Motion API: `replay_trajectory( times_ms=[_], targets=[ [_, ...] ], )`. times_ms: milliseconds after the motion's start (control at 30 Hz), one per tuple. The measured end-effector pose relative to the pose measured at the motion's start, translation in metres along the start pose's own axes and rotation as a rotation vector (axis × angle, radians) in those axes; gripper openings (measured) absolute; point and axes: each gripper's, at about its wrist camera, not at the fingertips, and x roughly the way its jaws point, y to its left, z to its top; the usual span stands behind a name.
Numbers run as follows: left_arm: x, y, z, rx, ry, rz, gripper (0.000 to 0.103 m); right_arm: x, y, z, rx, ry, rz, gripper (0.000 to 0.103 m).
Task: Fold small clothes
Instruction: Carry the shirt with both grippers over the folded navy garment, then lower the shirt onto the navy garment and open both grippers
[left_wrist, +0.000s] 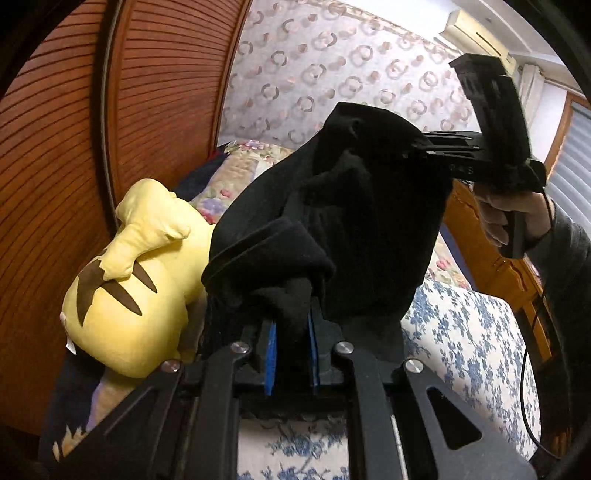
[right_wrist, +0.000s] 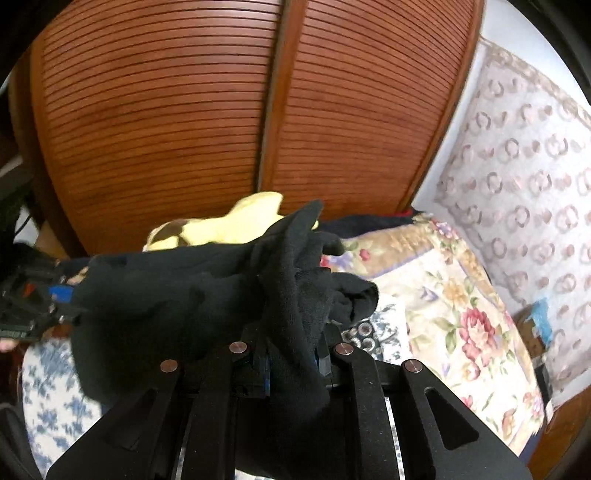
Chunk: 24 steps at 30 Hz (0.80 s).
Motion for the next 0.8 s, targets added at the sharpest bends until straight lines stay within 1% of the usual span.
replay_trajectory(
  times_ms=[67,100,133,200,233,300,333,400,433,533,600,700,800],
  targets=[
    [0.003,0.001,0.001,-0.001,0.003,0.008,0.011,0.006,-0.011,0.001,0.047,-0.022,-0.011,0.016],
    [0.003,0.0,0.001,-0.002,0.004,0.011,0.011,0.012,-0.016,-0.001,0.082,-0.027,-0.014,0.02],
    [0.006,0.001,0.001,-0.003,0.01,0.013,0.011,0.015,-0.02,-0.002,0.107,-0.023,-0.029,0.027],
    [0.007,0.003,0.001,-0.008,0.013,-0.003,0.014,0.021,-0.027,-0.004,0.153,-0.017,-0.1,0.031],
    [0.004,0.001,0.003,-0.006,0.014,-0.006,0.014,0.02,-0.032,-0.005,0.175,-0.03,-0.144,0.036],
    [0.0,-0.003,0.002,0.015,0.005,0.002,0.016,0.006,-0.039,-0.008,0.218,-0.087,-0.203,0.043],
    [-0.003,-0.005,0.002,0.028,-0.002,0.017,0.017,0.001,-0.041,-0.009,0.23,-0.106,-0.213,0.046],
    [-0.01,-0.009,0.001,0.054,-0.022,0.043,0.019,-0.011,-0.042,-0.014,0.255,-0.133,-0.212,0.047],
    [-0.013,-0.01,0.002,0.059,-0.03,0.047,0.02,-0.015,-0.041,-0.018,0.271,-0.139,-0.197,0.047],
    [-0.028,-0.016,0.001,0.085,-0.068,0.066,0.023,-0.021,-0.03,-0.031,0.298,-0.151,-0.119,0.047],
    [-0.039,-0.021,0.001,0.11,-0.105,0.08,0.024,-0.017,-0.018,-0.038,0.29,-0.136,-0.095,0.047],
    [-0.051,-0.025,0.0,0.121,-0.134,0.083,0.027,0.001,-0.01,-0.047,0.307,-0.08,-0.128,0.047],
    [-0.06,-0.032,-0.002,0.137,-0.15,0.083,0.029,-0.002,-0.012,-0.057,0.364,-0.091,-0.15,0.047]
  ],
)
